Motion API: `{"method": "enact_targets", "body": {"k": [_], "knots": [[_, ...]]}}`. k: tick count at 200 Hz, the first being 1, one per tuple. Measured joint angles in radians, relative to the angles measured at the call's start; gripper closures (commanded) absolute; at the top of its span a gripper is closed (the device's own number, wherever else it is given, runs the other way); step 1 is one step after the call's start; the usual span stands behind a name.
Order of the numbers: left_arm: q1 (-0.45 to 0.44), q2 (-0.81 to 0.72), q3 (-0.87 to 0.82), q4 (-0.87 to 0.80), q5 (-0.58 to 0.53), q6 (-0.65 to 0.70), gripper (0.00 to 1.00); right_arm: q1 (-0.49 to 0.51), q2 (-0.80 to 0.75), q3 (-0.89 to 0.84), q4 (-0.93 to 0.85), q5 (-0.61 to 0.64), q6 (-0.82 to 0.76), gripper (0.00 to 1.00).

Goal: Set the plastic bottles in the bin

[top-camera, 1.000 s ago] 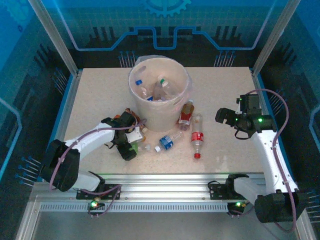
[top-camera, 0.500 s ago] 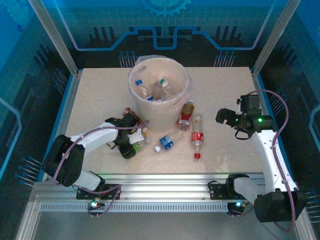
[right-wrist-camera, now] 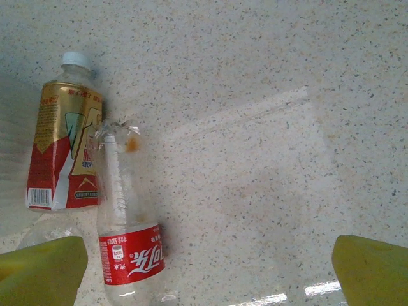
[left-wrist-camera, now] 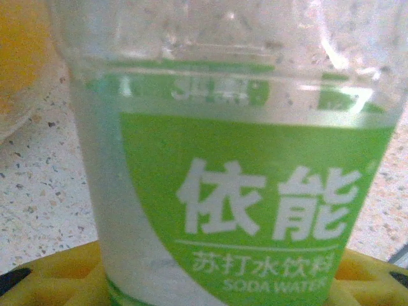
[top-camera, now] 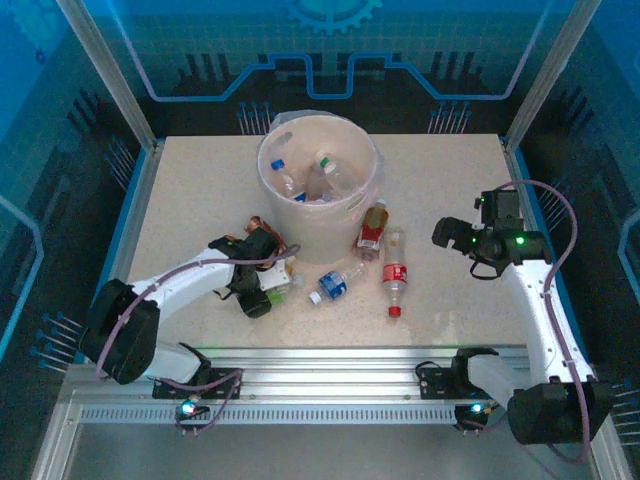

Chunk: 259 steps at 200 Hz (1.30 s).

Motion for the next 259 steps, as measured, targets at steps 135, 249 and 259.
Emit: {"method": "enact_targets", "body": {"k": [135, 249, 259], "knots": [[-0.289, -0.204, 0.216, -0.150, 0.067, -0.088, 0.54, -0.001, -0.046, -0.006, 0.010, 0.034, 0.053, 0.00], [-0.384, -0.257, 0.473, 0.220, 0.082, -0.078, 0.60, -0.008, -0.091, -0.006, 0.010, 0.053, 0.072, 0.00], [-0.377, -0.256, 0.511, 0.263, 0.059, -0.079, 0.60, -0.008, -0.092, -0.006, 0.010, 0.053, 0.075, 0.00]]}}
